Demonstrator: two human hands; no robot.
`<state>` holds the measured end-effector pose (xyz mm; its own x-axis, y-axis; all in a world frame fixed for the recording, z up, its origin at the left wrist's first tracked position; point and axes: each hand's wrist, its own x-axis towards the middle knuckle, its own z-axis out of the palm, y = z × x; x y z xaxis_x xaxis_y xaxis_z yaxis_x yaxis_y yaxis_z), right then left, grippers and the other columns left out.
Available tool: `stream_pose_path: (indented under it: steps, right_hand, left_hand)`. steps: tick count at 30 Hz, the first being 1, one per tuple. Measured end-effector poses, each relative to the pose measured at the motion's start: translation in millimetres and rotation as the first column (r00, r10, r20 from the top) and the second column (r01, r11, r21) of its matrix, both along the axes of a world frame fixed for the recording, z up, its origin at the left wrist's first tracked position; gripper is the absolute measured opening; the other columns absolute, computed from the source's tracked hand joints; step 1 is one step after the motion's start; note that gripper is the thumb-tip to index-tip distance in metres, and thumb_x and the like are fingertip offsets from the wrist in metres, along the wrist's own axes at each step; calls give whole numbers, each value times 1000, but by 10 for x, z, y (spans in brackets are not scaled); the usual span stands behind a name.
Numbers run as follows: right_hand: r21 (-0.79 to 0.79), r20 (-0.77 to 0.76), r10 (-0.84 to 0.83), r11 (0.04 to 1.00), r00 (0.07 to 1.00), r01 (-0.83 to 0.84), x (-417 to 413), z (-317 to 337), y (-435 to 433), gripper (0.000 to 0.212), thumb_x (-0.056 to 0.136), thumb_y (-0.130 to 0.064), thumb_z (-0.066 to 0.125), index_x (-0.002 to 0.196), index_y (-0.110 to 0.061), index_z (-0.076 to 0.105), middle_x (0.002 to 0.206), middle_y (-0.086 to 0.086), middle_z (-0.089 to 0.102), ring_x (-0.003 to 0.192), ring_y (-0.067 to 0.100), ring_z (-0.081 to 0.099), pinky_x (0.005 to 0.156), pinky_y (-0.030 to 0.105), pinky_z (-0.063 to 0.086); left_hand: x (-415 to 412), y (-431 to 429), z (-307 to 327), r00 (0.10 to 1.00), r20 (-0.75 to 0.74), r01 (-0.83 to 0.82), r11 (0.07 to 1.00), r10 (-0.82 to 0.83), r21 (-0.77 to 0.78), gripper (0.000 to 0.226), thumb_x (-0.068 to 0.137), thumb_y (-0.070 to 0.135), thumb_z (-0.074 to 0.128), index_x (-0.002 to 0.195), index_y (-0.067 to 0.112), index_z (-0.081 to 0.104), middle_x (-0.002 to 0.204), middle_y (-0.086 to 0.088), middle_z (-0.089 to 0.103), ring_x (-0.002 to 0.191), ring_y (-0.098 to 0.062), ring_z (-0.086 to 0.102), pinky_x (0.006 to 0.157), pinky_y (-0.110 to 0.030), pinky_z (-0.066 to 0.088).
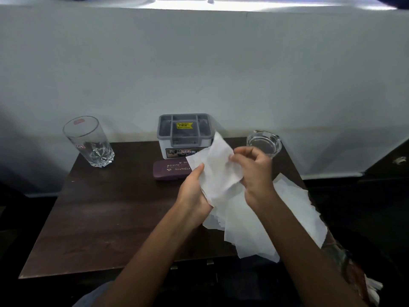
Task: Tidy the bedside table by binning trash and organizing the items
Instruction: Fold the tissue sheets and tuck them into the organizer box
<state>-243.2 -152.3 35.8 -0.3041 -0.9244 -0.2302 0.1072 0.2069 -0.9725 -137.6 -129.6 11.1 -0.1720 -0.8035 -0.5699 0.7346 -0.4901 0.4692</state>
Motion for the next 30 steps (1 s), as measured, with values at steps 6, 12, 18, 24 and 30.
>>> stream_pose_path:
  steps: [6,12,18,24,30]
  right_hand:
    - [-42,-157,-24,999,987,18,57,-62,15,18,75,4,64,75,-13,58,70,-4,56,63,6,49,61,20,43]
    - [-63,-175,-131,991,976,121,108,-135,11,25,75,4,60,68,-19,51,69,-5,54,60,7,48,51,12,40]
    - [-70,-191,-178,983,965,168,146,-197,12,15,77,3,58,74,-11,52,66,-3,48,58,8,44,42,5,34]
    - [-72,-337,44,995,940,-73,1,-133,-48,13,72,1,63,67,-9,56,60,-1,52,57,10,46,58,25,41]
    - [149,-777,185,983,601,-111,-962,-337,-311,10,80,-7,60,76,-7,69,82,13,70,83,27,64,77,32,48]
  left_hand:
    - [3,22,59,997,-70,-22,998,18,-65,39,97,29,40,120,6,60,117,-15,66,104,-30,63,91,-43,48]
    - [-18,28,81,988,-121,-102,992,92,-75,58,93,58,30,110,14,64,109,-14,70,103,-32,63,88,-46,48]
    - [-30,50,125,994,-81,-73,995,67,-71,55,92,56,36,101,11,66,94,-14,73,94,-29,65,86,-44,49]
    - [34,8,88,986,48,-159,987,160,-26,25,98,21,44,112,5,55,121,-17,63,97,-31,64,87,-46,49]
    - [71,24,89,982,123,-139,989,145,-58,18,98,18,42,92,11,57,122,-16,62,108,-31,60,102,-50,42]
